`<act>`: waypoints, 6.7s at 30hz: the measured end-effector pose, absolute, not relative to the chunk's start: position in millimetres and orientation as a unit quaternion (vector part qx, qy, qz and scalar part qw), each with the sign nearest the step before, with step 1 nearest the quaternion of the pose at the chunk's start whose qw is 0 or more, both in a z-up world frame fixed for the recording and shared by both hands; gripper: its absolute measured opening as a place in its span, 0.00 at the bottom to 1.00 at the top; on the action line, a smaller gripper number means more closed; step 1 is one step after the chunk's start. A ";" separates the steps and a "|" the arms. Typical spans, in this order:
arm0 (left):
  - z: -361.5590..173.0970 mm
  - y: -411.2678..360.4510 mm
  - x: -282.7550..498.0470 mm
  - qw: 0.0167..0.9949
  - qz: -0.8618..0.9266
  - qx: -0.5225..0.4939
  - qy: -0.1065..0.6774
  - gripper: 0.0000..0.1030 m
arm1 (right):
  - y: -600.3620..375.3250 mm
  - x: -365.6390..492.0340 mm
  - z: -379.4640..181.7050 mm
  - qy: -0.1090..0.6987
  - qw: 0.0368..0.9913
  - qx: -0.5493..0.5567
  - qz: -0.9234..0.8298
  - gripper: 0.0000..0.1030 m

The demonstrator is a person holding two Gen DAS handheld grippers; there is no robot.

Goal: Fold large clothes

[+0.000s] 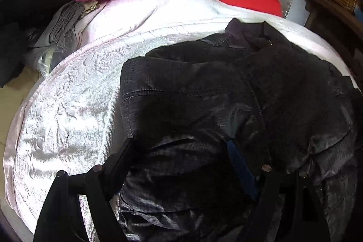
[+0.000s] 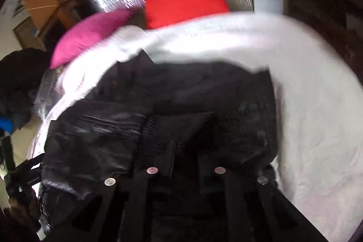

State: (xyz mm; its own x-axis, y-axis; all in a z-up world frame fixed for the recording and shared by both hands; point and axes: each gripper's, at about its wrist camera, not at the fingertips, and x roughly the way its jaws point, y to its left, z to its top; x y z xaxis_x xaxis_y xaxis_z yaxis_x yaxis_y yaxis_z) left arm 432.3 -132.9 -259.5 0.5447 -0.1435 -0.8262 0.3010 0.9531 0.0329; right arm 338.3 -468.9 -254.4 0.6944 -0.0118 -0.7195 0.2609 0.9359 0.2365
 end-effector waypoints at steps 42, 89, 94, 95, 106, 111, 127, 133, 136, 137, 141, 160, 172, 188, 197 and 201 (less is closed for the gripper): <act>-224.8 -139.0 391.6 0.923 -0.126 0.133 0.337 0.81 | -454.1 328.6 -234.0 0.354 0.925 0.119 -0.067 0.42; -272.7 -101.2 473.0 0.868 -0.149 0.038 0.473 0.76 | -535.8 326.4 -291.1 0.391 0.889 0.222 -0.084 0.27; -272.1 -99.0 471.3 0.871 -0.158 0.046 0.463 0.77 | -547.8 324.7 -289.9 0.394 0.869 0.290 -0.067 0.30; -272.1 -99.6 469.3 0.873 -0.157 0.051 0.460 0.76 | -548.9 325.6 -290.1 0.396 0.866 0.299 -0.068 0.32; -270.0 -108.8 469.1 0.881 -0.163 0.065 0.438 0.42 | -530.1 329.2 -283.2 0.389 0.887 0.224 -0.108 0.19; -271.7 -115.3 468.6 0.884 -0.140 0.107 0.433 0.65 | -531.3 328.5 -279.8 0.383 0.893 0.188 -0.145 0.15; -191.8 -114.2 355.0 0.932 -0.135 0.145 0.303 0.78 | -530.9 231.5 -212.4 0.270 0.919 0.284 -0.050 0.82; -177.0 -92.4 296.5 0.945 -0.116 0.126 0.278 0.79 | -513.0 166.8 -205.1 0.239 0.927 0.287 -0.044 0.82; -171.4 -82.1 272.7 0.949 -0.107 0.115 0.273 0.79 | -501.0 140.9 -211.0 0.241 0.928 0.281 -0.046 0.82; -170.0 -78.6 265.4 0.950 -0.106 0.109 0.273 0.79 | -498.2 134.2 -212.6 0.242 0.928 0.280 -0.043 0.82; -166.1 -70.0 242.8 0.951 -0.100 0.104 0.274 0.79 | -489.6 103.4 -220.0 0.243 0.928 0.278 -0.041 0.82; -149.5 -54.9 193.3 0.952 -0.092 0.124 0.263 0.79 | -457.4 52.5 -233.6 0.270 0.924 0.271 -0.021 0.82; -158.6 -56.6 198.2 0.949 -0.082 0.133 0.274 0.79 | -459.6 58.0 -244.7 0.283 0.917 0.280 -0.021 0.82; -155.0 -63.6 186.3 0.947 -0.083 0.150 0.272 0.79 | -471.8 54.6 -251.3 0.279 0.913 0.296 -0.025 0.82; -153.7 -68.7 182.6 0.947 -0.081 0.162 0.266 0.79 | -474.5 54.1 -252.3 0.276 0.913 0.298 -0.025 0.82; -152.5 -68.2 181.7 0.947 -0.081 0.161 0.266 0.79 | -476.2 52.2 -251.2 0.272 0.914 0.300 -0.025 0.82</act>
